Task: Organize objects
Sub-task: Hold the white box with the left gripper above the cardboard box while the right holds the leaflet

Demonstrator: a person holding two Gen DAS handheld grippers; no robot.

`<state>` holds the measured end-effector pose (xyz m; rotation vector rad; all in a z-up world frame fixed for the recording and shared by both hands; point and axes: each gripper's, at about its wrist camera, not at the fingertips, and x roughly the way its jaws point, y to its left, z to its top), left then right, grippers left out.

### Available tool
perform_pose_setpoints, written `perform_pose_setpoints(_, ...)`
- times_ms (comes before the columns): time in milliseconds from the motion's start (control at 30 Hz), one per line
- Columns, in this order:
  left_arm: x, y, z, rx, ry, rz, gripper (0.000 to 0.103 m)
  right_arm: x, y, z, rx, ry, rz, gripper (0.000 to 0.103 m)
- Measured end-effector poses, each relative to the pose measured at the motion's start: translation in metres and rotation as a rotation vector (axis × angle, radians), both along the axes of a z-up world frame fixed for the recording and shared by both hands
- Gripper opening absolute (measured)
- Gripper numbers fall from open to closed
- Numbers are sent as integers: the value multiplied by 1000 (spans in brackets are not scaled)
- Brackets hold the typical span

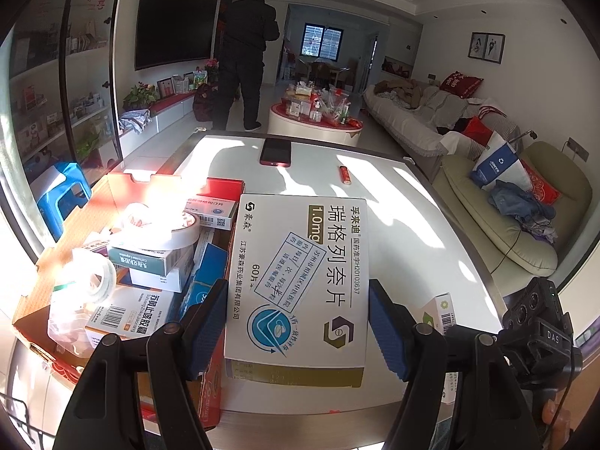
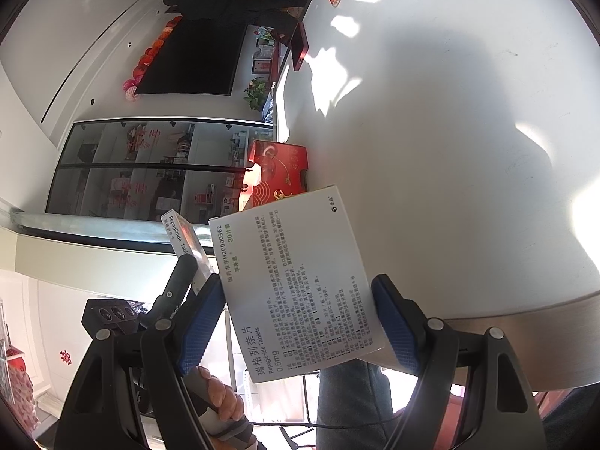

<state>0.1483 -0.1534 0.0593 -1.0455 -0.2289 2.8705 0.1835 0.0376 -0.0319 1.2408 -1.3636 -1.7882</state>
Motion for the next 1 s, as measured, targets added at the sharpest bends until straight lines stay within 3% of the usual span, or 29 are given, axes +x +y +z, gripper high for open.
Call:
perform_pose_setpoints(333,23,-64,11,-19,37,156,76,-2,-16,5,0,7,42,79)
perform_pose_setpoints(567,40,-106,10,2,43,263,76,-21,-64,14,-74,24,155,79)
perform_pose_setpoints(833,50,-119,1,27,32,294,76,-36,-132,38,-160,57,304,79)
perform_pose_setpoints(1000,52,-116,-1,36,33,291,76,-34,-153,42,-150,54,345,79)
